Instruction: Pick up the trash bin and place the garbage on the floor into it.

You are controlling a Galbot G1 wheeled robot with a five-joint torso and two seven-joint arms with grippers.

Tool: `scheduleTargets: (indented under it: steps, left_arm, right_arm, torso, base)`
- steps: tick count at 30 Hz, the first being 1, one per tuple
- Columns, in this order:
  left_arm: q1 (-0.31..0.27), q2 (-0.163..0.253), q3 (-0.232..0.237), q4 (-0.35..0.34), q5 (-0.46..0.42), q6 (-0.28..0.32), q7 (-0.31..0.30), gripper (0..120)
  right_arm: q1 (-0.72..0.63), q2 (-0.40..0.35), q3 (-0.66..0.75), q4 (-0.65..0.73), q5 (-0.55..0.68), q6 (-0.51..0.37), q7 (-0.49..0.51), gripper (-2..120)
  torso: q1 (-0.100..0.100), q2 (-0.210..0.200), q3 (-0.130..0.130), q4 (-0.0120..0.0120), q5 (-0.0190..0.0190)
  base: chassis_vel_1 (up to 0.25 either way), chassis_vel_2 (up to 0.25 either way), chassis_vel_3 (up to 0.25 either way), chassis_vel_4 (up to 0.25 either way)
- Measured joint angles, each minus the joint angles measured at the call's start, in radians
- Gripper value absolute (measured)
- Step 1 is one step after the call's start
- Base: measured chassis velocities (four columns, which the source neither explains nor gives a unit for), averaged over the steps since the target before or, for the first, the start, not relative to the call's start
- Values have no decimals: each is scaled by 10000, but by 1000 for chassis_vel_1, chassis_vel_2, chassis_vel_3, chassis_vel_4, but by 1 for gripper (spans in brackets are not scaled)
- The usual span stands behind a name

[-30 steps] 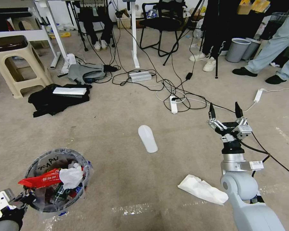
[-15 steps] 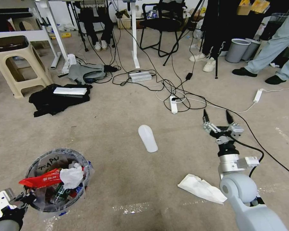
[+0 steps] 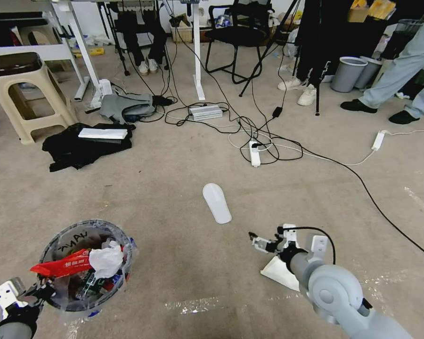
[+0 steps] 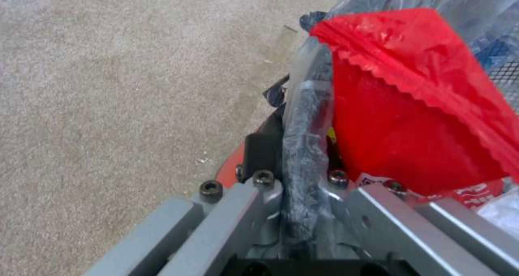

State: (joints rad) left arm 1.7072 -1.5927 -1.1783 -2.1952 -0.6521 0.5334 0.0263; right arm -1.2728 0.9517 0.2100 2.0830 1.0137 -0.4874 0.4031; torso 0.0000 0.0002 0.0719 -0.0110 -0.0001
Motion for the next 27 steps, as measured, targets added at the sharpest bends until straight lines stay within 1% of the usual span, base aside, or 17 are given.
scheduleTargets:
  steps: [5, 7, 8, 10, 12, 14, 15, 18, 19, 21, 22, 24, 27]
  left_arm:
    - [-79, 61, -12, 91, -19, 0, 0, 0]
    - [-154, 71, 24, 176, -11, 2, -2, 0]
    - [-154, 71, 24, 176, -11, 2, -2, 0]
    - [-259, 95, 65, 288, 9, 31, -4, 0]
    - [-283, 115, 72, 324, 17, 41, -9, 0]
    - [-326, 157, 87, 389, 24, 69, -19, 0]
    - [-326, 157, 87, 389, 24, 69, -19, 0]
    - [-382, 167, 153, 465, 89, 90, -30, 0]
    - [-382, 167, 153, 465, 89, 90, -30, 0]
    - [-415, 141, 200, 511, 151, 91, -31, 0]
    - [-415, 141, 200, 511, 151, 91, -31, 0]
    - [-443, 115, 227, 550, 183, 92, -31, 0]
    - [-468, 103, 233, 566, 196, 92, -31, 0]
  right_arm:
    - [51, 100, 9, -181, 150, 364, 53, 100]
    - [80, 171, 137, -424, 374, 458, 398, 100]
    - [80, 171, 137, -424, 374, 458, 398, 100]
    - [156, 282, 493, -1026, 768, 524, 747, 100]
    - [183, 327, 632, -1183, 956, 519, 887, 100]
    - [238, 453, 1081, -1442, 1652, 132, 1331, 100]
    - [238, 453, 1081, -1442, 1652, 132, 1331, 100]
    - [389, 717, 1665, -1823, 2638, -566, 2177, 100]
    - [389, 717, 1665, -1823, 2638, -566, 2177, 100]
    - [469, 836, 1798, -2183, 2888, -821, 2679, 100]
    - [469, 836, 1798, -2183, 2888, -821, 2679, 100]
    - [393, 932, 1973, -2470, 3072, -1050, 3048, 100]
    - [250, 1063, 2152, -2620, 3260, -1199, 3325, 100]
  torso:
    - [0, 0, 0, 0, 1]
    - [0, 0, -1, -1, 1]
    - [0, 0, -1, -1, 1]
    - [0, 0, 0, -2, 1]
    - [0, 0, 0, -3, 3]
    - [0, -1, 0, -1, 2]
    - [0, -1, 0, -1, 2]
    - [0, 0, 0, -1, 1]
    - [0, 0, 0, -1, 1]
    - [0, -3, 0, 1, 2]
    - [0, -3, 0, 1, 2]
    - [0, -3, 0, 0, 1]
    - [0, -2, 0, -3, 2]
  base:
    - [0, 0, 0, 0]
    - [0, 0, 0, 0]
    - [0, 0, 0, 0]
    - [0, 0, 0, 0]
    - [0, 0, 0, 0]
    - [0, 0, 0, 0]
    - [0, 0, 0, 0]
    - [0, 0, 0, 0]
    - [0, 0, 0, 0]
    - [0, 0, 0, 0]
    - [0, 0, 0, 0]
    - [0, 0, 0, 0]
    - [0, 0, 0, 0]
